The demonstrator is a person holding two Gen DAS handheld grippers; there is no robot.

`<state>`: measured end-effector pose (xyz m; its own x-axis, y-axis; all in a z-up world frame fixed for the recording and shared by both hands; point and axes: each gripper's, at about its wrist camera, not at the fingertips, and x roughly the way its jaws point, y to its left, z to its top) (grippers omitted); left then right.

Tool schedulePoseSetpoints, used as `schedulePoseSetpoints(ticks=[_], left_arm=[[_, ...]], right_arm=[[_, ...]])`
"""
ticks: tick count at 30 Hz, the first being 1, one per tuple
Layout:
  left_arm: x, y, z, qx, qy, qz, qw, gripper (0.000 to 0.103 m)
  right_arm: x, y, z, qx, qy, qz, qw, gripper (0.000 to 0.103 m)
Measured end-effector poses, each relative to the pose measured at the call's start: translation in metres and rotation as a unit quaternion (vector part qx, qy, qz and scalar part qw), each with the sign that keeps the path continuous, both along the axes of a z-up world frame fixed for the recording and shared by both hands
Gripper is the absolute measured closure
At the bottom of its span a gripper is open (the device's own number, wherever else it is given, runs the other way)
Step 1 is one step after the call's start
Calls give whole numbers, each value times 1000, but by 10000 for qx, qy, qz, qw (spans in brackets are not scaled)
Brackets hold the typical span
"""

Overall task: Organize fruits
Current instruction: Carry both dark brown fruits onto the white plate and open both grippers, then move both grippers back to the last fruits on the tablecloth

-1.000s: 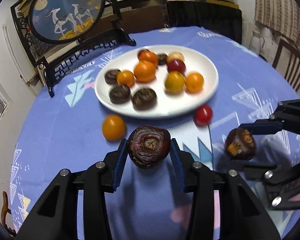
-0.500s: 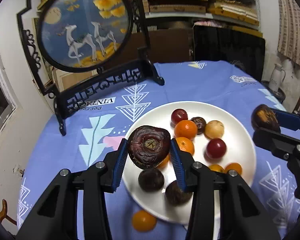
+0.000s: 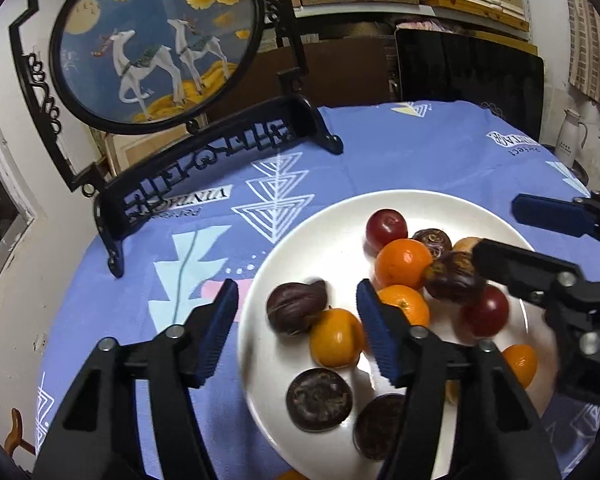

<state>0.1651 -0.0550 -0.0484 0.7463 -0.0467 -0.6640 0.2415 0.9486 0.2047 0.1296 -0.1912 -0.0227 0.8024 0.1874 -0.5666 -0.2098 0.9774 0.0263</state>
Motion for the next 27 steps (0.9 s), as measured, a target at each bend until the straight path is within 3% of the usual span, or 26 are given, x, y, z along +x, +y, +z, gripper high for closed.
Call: schedulePoseSetpoints(ticks=[6,8,10,14,16,19,24,25,26,27], left_arm=[[-15,7,7,-26,-78,-20,10000,38],[-27,14,11,-32,-167,-25,9999,35],[-41,24,14,-79,-226,-53,9997,32],[-68,48,16,-179,-215,-74,9996,28],[-79,59,13,-183,-168,-74,9997,27],[-95,72,7,-186,-68,-93,9998,26],[-111,84,-10,-38,110,-144,9998,24],[-114,84,-16,4,164,-200,9997,24],[-115,84,-20,20,200,-236,9995,24],[-115,82,-25,48,276,-293,9992,24]], right_arm=[[-30,-7,2,-2,-68,49,10000,44],[-48,-8,0,-67,-90,106,9999,33],[-69,-9,-5,-102,-94,180,9997,32],[-115,-3,-33,-437,166,458,9979,32],[-127,3,-57,-700,509,572,9946,32],[-129,10,-79,-830,802,617,9914,32],[-107,18,-88,-574,1086,552,9909,33],[-103,19,-89,-551,1106,560,9907,39],[-100,22,-89,-559,1108,594,9905,56],[-99,24,-89,-595,1070,604,9906,65]])
